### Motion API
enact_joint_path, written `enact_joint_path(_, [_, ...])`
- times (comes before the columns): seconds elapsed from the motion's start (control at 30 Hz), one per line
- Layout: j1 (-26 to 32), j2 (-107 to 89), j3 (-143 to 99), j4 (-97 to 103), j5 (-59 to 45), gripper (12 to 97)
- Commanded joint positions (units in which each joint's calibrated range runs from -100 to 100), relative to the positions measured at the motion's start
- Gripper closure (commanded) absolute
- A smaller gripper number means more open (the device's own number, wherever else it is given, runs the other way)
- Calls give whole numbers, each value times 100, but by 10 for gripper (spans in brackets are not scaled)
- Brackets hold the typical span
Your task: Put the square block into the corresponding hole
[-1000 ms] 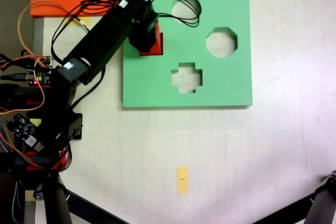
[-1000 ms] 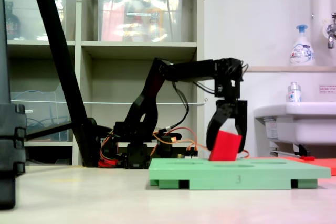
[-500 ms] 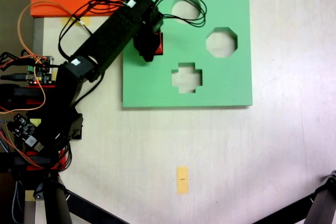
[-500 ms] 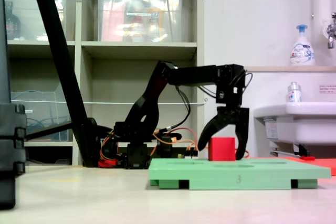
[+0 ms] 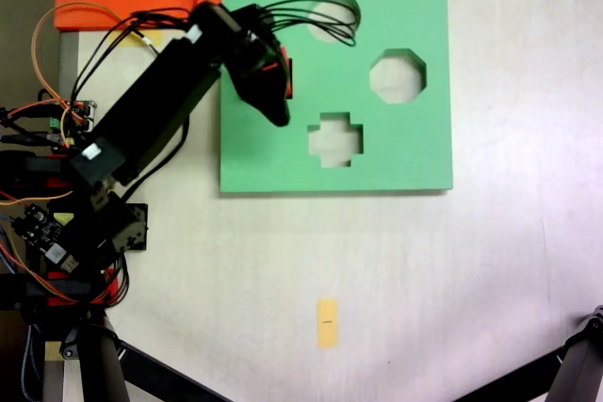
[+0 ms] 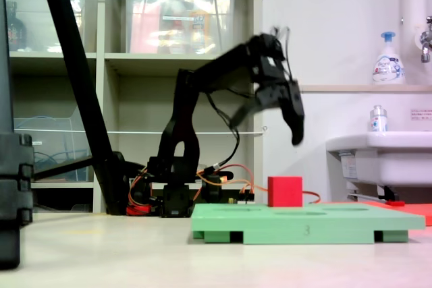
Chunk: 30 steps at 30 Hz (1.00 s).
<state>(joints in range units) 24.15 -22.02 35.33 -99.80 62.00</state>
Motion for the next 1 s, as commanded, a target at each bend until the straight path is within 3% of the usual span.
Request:
enact_joint_path(0.0, [-132, -1219, 326, -20, -982, 266])
enact_joint_path(0.2, [-1084, -2951, 356, -10, -1792, 275])
enact_joint_path(0.3, [-1856, -3622, 356, 481, -2603, 477])
enact_joint_path(0.4, [-2300, -4068, 326, 818, -3844, 560])
enact_joint_path(0.5, [-2379, -4641, 77, 809, -4586, 560])
enact_joint_path(0.77, [-2379, -5242, -1559, 1184, -5050, 560])
enact_joint_path(0.97, [-2139, -7588, -4270, 2532, -5123, 560])
